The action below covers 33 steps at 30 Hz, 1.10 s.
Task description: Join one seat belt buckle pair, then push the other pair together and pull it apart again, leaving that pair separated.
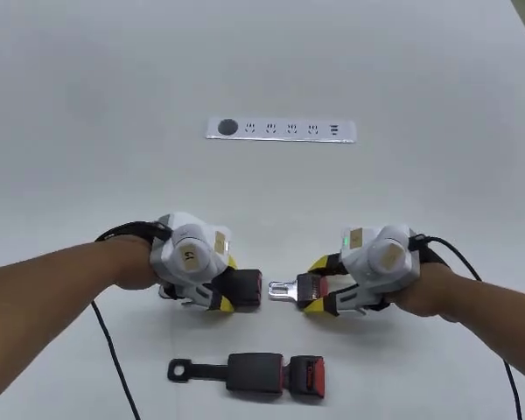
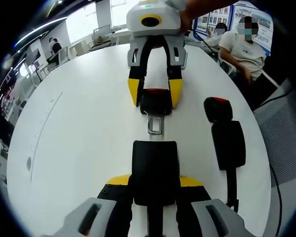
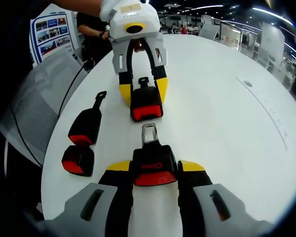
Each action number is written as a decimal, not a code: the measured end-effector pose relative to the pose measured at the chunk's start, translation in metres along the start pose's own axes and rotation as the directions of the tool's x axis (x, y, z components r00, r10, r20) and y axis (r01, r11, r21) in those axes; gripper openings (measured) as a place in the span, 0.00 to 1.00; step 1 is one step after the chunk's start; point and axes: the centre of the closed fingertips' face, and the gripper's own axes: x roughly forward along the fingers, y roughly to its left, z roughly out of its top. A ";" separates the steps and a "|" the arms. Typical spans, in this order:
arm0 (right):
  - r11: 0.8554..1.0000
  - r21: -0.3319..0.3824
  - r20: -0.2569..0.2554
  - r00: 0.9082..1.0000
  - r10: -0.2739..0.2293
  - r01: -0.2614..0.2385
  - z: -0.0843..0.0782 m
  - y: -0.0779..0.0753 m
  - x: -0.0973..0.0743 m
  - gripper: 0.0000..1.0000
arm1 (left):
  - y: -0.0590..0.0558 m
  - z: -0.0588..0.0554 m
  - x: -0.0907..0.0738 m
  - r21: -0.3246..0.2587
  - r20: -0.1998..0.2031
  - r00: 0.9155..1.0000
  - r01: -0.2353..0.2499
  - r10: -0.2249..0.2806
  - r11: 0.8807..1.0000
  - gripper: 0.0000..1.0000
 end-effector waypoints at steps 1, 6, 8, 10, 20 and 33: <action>1.000 0.002 0.001 1.000 -0.001 0.001 -0.002 0.001 -0.003 0.33 | 0.000 0.000 0.000 -0.001 0.000 1.000 0.000 0.000 1.000 0.34; 1.000 0.013 0.006 1.000 -0.012 0.012 -0.010 -0.002 -0.009 0.33 | 0.000 0.000 0.000 -0.003 0.002 1.000 -0.001 0.001 1.000 0.34; 1.000 0.013 0.005 1.000 -0.013 0.013 -0.014 -0.004 -0.012 0.33 | 0.000 0.000 0.000 -0.005 0.002 1.000 -0.001 0.001 1.000 0.34; 1.000 0.013 0.001 1.000 -0.013 0.013 -0.017 -0.004 -0.015 0.33 | 0.000 0.001 0.000 -0.004 0.001 1.000 -0.001 0.001 1.000 0.34; 1.000 0.015 -0.017 1.000 -0.016 0.016 -0.030 -0.007 -0.033 0.33 | 0.000 0.001 0.000 -0.007 0.001 1.000 -0.003 0.003 1.000 0.34; 0.999 0.028 -0.031 0.999 -0.019 0.020 -0.046 -0.008 -0.046 0.34 | -0.002 0.001 -0.001 -0.014 -0.001 1.000 -0.008 0.008 1.000 0.35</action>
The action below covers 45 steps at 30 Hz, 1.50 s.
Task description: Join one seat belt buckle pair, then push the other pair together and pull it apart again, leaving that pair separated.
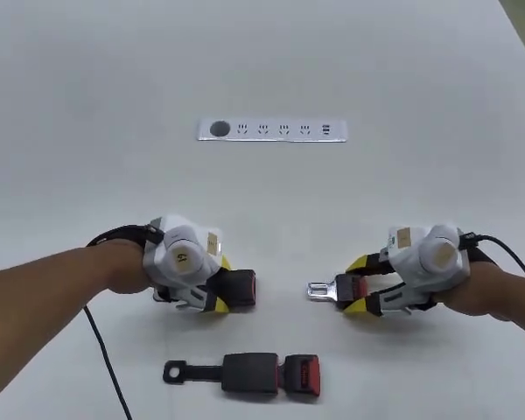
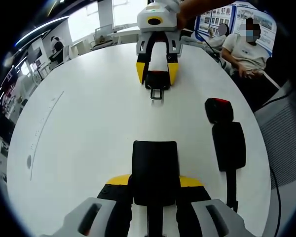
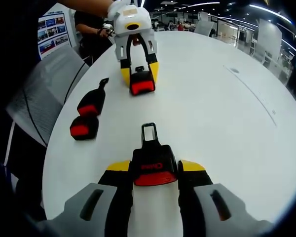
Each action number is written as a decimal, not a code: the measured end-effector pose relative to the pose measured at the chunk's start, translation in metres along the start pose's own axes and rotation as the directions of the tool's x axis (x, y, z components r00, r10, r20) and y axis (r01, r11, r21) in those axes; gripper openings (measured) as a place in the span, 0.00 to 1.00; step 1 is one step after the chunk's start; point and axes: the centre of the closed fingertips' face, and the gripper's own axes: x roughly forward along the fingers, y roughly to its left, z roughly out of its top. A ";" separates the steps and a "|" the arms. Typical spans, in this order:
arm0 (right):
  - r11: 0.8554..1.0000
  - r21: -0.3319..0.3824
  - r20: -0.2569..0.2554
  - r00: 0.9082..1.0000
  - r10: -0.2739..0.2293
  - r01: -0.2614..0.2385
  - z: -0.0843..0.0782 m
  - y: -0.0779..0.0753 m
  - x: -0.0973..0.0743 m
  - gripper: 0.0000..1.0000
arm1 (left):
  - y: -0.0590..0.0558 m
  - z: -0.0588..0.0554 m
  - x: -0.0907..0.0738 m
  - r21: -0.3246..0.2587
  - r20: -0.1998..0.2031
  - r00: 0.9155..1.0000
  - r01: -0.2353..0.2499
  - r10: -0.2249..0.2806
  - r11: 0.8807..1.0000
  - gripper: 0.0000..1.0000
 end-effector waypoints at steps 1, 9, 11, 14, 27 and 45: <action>1.000 -0.001 -0.002 1.000 0.000 0.000 -0.001 0.000 -0.001 0.34 | 0.000 0.000 0.000 -0.001 -0.001 1.000 -0.001 0.001 1.000 0.35; 1.000 0.013 -0.006 1.000 -0.006 0.006 -0.010 -0.001 -0.012 0.34 | 0.000 0.000 0.000 -0.009 -0.001 1.000 -0.004 0.004 1.000 0.35; 1.000 0.014 -0.008 1.000 -0.006 0.006 -0.011 -0.001 -0.012 0.34 | -0.001 0.001 0.000 -0.008 -0.007 1.000 -0.004 0.004 1.000 0.35; 1.000 0.013 -0.008 1.000 -0.005 0.005 -0.012 -0.002 -0.014 0.34 | 0.001 0.000 0.001 -0.008 -0.016 1.000 -0.004 0.004 1.000 0.35; 0.991 0.127 0.001 0.999 -0.048 0.047 -0.010 -0.004 -0.013 0.35 | -0.001 0.004 0.000 -0.045 -0.056 0.998 -0.007 0.005 0.999 0.36; 0.861 0.370 0.121 0.901 -0.417 0.349 -0.003 -0.039 -0.040 0.70 | 0.012 0.019 -0.020 -0.376 0.091 0.985 -0.103 0.147 0.921 0.83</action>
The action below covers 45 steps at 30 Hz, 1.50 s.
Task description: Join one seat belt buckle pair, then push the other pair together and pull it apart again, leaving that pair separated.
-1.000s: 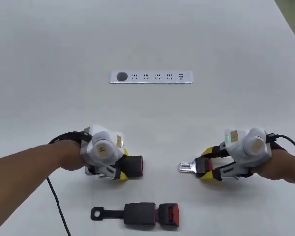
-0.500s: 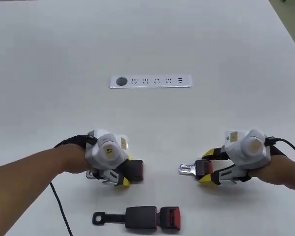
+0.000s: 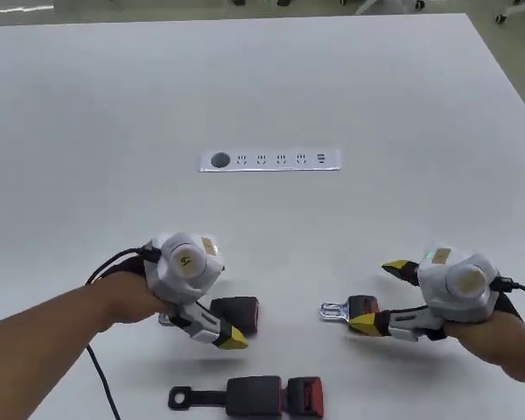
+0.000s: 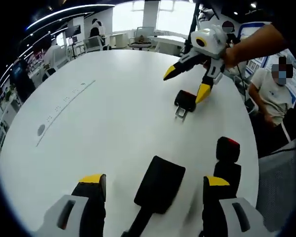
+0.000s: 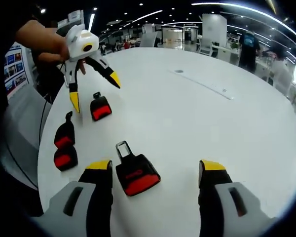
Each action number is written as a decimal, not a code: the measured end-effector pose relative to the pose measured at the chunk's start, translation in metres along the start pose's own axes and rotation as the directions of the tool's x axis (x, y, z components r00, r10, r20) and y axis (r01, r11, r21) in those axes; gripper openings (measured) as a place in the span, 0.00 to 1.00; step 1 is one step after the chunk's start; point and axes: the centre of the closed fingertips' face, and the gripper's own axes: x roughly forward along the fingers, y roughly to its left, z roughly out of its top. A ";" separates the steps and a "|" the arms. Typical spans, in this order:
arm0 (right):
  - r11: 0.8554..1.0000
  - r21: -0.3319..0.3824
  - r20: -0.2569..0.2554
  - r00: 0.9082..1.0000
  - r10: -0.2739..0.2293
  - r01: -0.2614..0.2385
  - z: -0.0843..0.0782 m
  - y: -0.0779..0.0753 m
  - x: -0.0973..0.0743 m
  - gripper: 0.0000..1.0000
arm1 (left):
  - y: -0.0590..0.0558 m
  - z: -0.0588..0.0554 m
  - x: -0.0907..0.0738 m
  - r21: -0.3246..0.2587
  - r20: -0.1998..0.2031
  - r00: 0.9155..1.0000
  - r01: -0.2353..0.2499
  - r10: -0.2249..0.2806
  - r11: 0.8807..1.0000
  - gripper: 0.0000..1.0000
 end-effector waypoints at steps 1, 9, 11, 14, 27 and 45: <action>1.000 0.010 0.010 1.000 -0.015 0.015 0.001 0.000 -0.001 0.71 | 0.000 0.001 -0.001 -0.030 0.012 1.000 -0.007 0.007 1.000 0.83; 0.992 0.029 0.047 0.992 -0.121 0.120 0.013 0.010 -0.010 0.78 | 0.008 0.009 -0.019 -0.172 0.121 0.982 -0.123 0.145 0.977 0.97; 0.987 0.053 0.061 0.986 -0.156 0.153 0.017 0.010 -0.013 0.79 | 0.012 0.008 -0.022 -0.183 0.148 0.971 -0.160 0.188 0.970 0.99; 0.973 0.093 0.106 0.969 -0.221 0.211 0.026 0.008 -0.022 0.83 | 0.005 0.009 -0.030 -0.210 0.163 0.958 -0.199 0.234 0.957 1.00; 0.944 0.165 0.129 0.943 -0.306 0.284 0.016 0.014 -0.039 0.91 | -0.009 0.004 -0.063 -0.320 0.258 0.900 -0.262 0.350 0.910 1.00; 0.934 0.175 0.175 0.924 -0.341 0.312 0.025 0.051 -0.066 0.95 | -0.027 -0.027 -0.119 -0.404 0.312 0.835 -0.315 0.453 0.859 1.00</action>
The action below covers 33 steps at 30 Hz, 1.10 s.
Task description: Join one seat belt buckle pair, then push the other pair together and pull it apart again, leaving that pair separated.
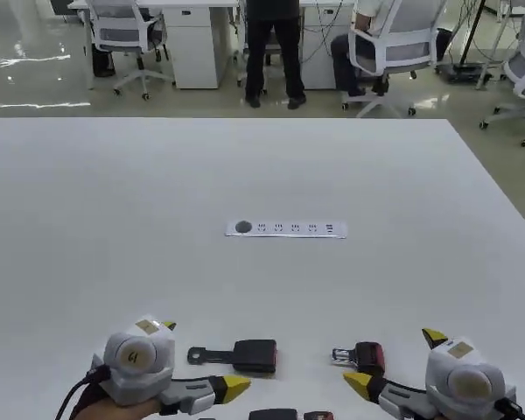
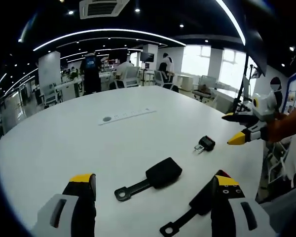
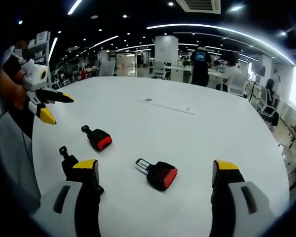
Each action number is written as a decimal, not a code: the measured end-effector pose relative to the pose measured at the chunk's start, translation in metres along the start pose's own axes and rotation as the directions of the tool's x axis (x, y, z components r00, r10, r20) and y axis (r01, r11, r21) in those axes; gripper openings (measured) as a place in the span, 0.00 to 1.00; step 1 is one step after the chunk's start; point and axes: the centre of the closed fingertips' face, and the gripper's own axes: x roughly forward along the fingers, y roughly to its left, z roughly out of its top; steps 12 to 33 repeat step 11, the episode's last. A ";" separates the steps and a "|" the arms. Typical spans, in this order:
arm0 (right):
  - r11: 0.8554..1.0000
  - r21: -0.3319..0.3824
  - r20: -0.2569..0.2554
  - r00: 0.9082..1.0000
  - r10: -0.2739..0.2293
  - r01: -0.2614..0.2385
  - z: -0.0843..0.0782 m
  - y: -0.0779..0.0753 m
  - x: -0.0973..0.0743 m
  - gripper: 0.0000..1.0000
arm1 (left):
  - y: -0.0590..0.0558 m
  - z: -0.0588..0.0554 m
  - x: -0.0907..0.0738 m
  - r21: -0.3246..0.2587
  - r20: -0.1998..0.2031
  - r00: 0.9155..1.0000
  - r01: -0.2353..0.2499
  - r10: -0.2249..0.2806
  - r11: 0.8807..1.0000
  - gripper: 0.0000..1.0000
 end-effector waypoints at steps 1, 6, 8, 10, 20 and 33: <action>1.000 0.000 0.001 1.000 -0.001 0.001 0.000 0.002 -0.003 0.95 | 0.000 0.001 -0.003 -0.005 0.008 1.000 -0.004 0.004 1.000 1.00; 1.000 0.003 0.013 1.000 -0.010 0.010 0.003 0.014 -0.019 0.97 | 0.001 -0.003 -0.019 -0.015 0.031 0.999 -0.017 0.018 1.000 1.00; 1.000 0.004 0.020 1.000 -0.009 0.009 0.003 0.018 -0.024 0.98 | 0.000 -0.007 -0.024 -0.012 0.033 0.999 -0.021 0.021 1.000 1.00; 1.000 0.000 0.026 1.000 -0.011 0.011 0.003 0.016 -0.025 0.99 | 0.001 -0.008 -0.030 -0.020 0.041 0.999 -0.024 0.025 1.000 1.00; 1.000 0.000 0.030 0.999 -0.012 0.012 0.003 0.018 -0.028 0.99 | 0.002 -0.008 -0.032 -0.026 0.047 0.999 -0.026 0.027 0.999 1.00; 1.000 0.000 0.030 0.999 -0.012 0.012 0.003 0.018 -0.028 0.99 | 0.002 -0.008 -0.032 -0.026 0.047 0.999 -0.026 0.027 0.999 1.00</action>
